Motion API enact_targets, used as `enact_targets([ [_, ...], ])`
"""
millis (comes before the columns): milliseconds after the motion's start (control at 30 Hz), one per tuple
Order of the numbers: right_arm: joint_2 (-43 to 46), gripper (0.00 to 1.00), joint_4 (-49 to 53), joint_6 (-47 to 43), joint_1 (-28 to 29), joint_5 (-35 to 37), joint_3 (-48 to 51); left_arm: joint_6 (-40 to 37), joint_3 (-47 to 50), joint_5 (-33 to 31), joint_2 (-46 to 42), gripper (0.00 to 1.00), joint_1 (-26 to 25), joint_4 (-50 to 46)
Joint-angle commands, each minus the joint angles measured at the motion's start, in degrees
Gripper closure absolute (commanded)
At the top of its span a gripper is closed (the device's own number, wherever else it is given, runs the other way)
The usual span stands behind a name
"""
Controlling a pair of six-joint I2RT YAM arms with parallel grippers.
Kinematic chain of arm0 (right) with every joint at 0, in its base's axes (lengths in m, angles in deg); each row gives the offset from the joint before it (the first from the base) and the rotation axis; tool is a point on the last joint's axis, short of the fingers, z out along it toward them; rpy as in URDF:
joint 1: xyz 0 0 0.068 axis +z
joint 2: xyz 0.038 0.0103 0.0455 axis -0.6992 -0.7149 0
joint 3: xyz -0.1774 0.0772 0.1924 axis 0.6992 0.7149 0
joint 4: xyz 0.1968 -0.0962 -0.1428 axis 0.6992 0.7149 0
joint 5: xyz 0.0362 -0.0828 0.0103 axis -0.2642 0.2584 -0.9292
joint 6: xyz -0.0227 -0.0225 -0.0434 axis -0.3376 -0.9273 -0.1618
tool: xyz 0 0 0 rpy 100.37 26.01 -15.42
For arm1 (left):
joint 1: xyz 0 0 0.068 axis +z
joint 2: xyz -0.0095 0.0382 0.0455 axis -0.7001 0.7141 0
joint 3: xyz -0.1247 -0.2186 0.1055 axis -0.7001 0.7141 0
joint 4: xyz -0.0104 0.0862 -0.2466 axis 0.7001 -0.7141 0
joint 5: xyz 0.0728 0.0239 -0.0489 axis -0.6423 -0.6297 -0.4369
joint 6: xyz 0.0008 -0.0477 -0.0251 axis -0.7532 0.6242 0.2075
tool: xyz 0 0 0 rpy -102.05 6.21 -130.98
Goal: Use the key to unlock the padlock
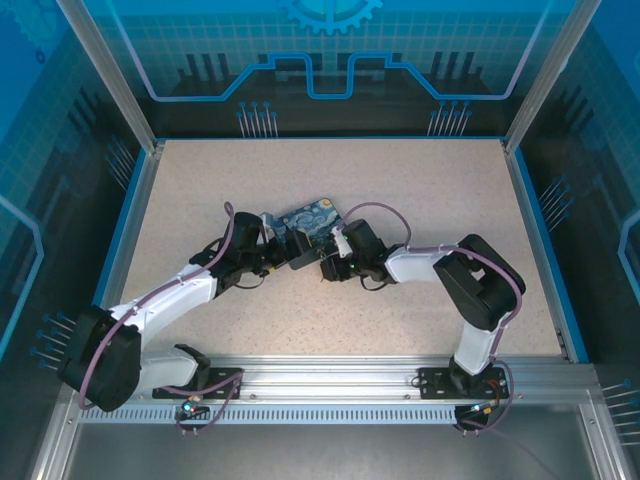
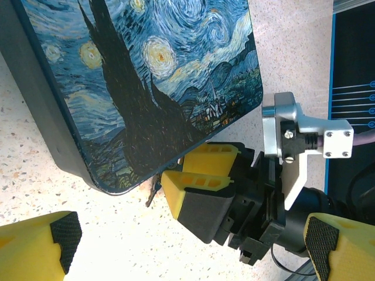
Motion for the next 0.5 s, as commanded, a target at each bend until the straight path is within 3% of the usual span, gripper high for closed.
enact_targets([
  [0, 2.2, 0.61, -1.7, 1.9, -0.4, -1.8, 2.2, 0.0, 0.8, 1.5, -1.2, 0.01, 0.7, 0.9],
  [467, 10.3, 0.61, -14.8, 9.6, -5.5, -6.0, 13.2, 0.1, 0.6, 1.8, -1.6, 0.01, 0.8, 1.2],
])
